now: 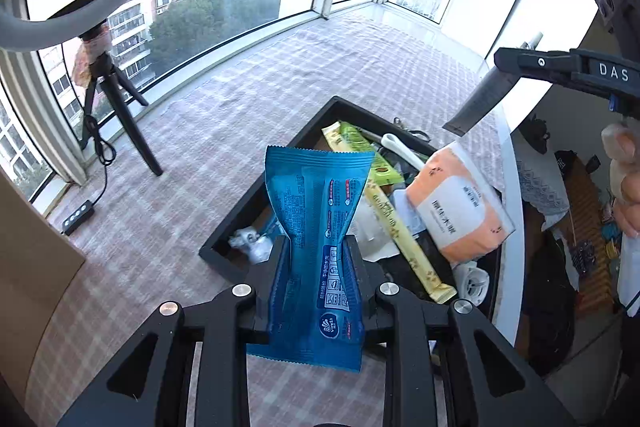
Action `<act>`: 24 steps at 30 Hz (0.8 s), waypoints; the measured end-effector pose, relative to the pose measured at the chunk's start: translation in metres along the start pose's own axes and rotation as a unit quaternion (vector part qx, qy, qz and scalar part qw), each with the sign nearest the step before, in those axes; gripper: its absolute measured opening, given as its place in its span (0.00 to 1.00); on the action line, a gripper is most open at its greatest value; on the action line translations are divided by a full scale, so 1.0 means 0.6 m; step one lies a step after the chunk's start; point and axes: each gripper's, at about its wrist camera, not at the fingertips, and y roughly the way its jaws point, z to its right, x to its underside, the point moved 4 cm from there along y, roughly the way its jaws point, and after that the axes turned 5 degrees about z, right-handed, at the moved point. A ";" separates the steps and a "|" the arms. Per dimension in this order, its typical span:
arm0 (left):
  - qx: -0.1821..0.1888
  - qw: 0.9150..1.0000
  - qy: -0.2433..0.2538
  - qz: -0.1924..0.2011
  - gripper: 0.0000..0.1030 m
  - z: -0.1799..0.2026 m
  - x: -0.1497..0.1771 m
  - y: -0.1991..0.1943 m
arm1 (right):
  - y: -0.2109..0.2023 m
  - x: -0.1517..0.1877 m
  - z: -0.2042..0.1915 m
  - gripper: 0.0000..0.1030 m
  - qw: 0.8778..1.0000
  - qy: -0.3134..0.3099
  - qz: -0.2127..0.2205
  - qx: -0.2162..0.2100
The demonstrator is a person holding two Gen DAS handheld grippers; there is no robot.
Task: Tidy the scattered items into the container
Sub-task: 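Carry the packet and tube over the black bin and open both grippers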
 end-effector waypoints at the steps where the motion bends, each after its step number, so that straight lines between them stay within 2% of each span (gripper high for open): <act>1: 0.007 1.000 0.002 -0.001 0.24 0.016 -0.007 0.009 | -0.007 0.006 0.027 0.17 1.000 0.008 -0.001 0.014; 5: 0.021 1.000 0.013 -0.010 0.24 0.072 -0.022 0.045 | -0.020 0.040 0.113 0.17 0.998 0.029 -0.021 0.050; 8: 0.026 0.999 0.017 -0.017 0.24 0.099 -0.027 0.066 | -0.018 0.067 0.149 0.17 0.997 0.034 -0.043 0.062; 15: 0.018 0.999 0.006 -0.027 0.25 0.113 -0.033 0.092 | 0.019 0.107 0.154 0.17 0.994 0.040 -0.093 0.032; 17: 0.011 1.000 -0.004 -0.026 0.32 0.109 -0.037 0.095 | 0.036 0.114 0.136 0.18 0.994 0.029 -0.105 0.016; 18: 0.006 1.000 -0.010 -0.029 0.43 0.105 -0.040 0.100 | 0.043 0.114 0.130 0.19 0.994 0.027 -0.106 0.012; 19: 0.004 0.999 -0.014 -0.032 0.51 0.103 -0.042 0.103 | 0.048 0.115 0.126 0.23 0.994 0.027 -0.107 0.019; 21: -0.006 1.000 -0.016 -0.025 0.51 0.101 -0.047 0.103 | 0.050 0.111 0.120 0.47 0.994 0.024 -0.098 0.032; 24: -0.010 1.000 -0.009 -0.022 0.51 0.104 -0.049 0.098 | 0.045 0.101 0.114 0.48 0.996 0.026 -0.085 0.028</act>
